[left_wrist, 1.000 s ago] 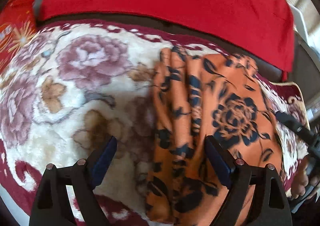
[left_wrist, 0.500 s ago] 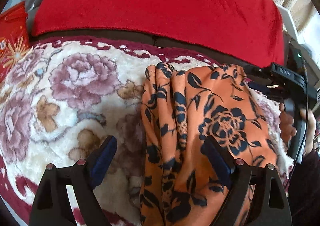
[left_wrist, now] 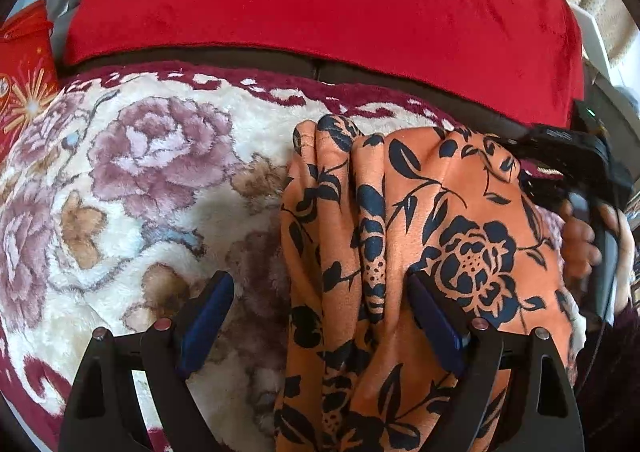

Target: Fold small clothes

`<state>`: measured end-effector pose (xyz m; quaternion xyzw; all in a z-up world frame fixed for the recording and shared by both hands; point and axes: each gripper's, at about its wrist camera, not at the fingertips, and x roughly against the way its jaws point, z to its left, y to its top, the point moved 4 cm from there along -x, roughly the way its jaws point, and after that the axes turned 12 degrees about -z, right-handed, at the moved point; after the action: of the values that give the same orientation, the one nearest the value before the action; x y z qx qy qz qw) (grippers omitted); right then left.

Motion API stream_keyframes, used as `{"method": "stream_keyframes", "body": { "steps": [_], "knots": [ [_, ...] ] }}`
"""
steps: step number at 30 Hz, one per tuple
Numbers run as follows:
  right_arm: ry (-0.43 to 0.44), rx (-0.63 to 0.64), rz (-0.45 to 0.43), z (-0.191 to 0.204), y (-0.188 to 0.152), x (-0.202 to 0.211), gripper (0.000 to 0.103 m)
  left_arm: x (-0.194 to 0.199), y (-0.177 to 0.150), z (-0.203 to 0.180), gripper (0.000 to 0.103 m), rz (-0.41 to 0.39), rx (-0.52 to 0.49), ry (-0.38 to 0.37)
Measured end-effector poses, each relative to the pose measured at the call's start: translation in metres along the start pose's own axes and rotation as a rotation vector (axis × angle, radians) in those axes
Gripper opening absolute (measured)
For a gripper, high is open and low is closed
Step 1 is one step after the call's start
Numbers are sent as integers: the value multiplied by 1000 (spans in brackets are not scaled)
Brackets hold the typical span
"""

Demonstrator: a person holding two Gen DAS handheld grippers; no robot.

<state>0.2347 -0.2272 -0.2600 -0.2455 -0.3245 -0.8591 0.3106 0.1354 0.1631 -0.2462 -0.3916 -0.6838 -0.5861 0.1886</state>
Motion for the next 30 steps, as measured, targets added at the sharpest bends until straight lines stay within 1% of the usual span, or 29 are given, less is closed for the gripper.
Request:
{"method": "stream_keyframes", "body": {
  "steps": [1, 2, 3, 4, 5, 7, 9, 12, 15, 18, 20, 21, 23, 24, 25, 26, 27, 28, 29, 30],
  "knots": [
    [21, 6, -3, 3, 0, 11, 57, 3, 1, 1, 89, -8, 9, -4],
    [36, 12, -12, 4, -1, 22, 69, 6, 3, 2, 89, -17, 15, -7],
    [50, 16, -30, 5, -1, 34, 79, 10, 4, 2, 89, -28, 21, -17],
    [61, 23, -49, 6, -3, 46, 79, 12, 5, 2, 89, -31, 24, -26],
    [65, 34, -47, 6, -6, 58, 79, 15, 5, 3, 89, -34, 26, -40],
    [86, 38, -11, 4, -14, 74, 79, 19, 4, 3, 89, -21, 30, -85],
    [116, 40, 28, 2, -26, 87, 79, 19, 2, 5, 89, 19, 47, -132],
    [155, 68, 104, -3, -61, 104, 79, 13, -7, 14, 89, 95, 100, -188],
    [211, 51, 145, -10, -90, 119, 79, 9, -16, 20, 89, 156, 143, -233],
    [249, 21, 206, -13, -117, 121, 79, 13, -18, 20, 89, 140, 114, -228],
    [219, 52, 231, -12, -137, 115, 79, 15, -18, 18, 89, 120, 88, -210],
    [211, 60, 255, -10, -149, 108, 78, 15, -19, 17, 89, 107, 68, -177],
    [199, 106, 210, -3, -157, 106, 75, 12, -19, 15, 89, 91, 22, -114],
    [187, 135, 200, 3, -159, 105, 69, 12, -18, 11, 89, 80, -5, -92],
    [179, 172, 179, 10, -160, 107, 58, 13, -16, 8, 86, 69, -16, -86],
    [188, 186, 155, 14, -158, 111, 54, 16, -14, 4, 84, 52, -26, -84],
    [201, 202, 120, 19, -156, 118, 45, 20, -12, 1, 84, 32, -42, -82],
    [234, 245, 63, 29, -151, 128, 42, 22, -11, -1, 84, 17, -58, -75],
    [247, 280, 32, 36, -150, 135, 42, 22, -11, -1, 84, 14, -71, -64],
    [246, 302, 22, 39, -149, 137, 42, 22, -11, 1, 84, 20, -82, -47]
  ]
}}
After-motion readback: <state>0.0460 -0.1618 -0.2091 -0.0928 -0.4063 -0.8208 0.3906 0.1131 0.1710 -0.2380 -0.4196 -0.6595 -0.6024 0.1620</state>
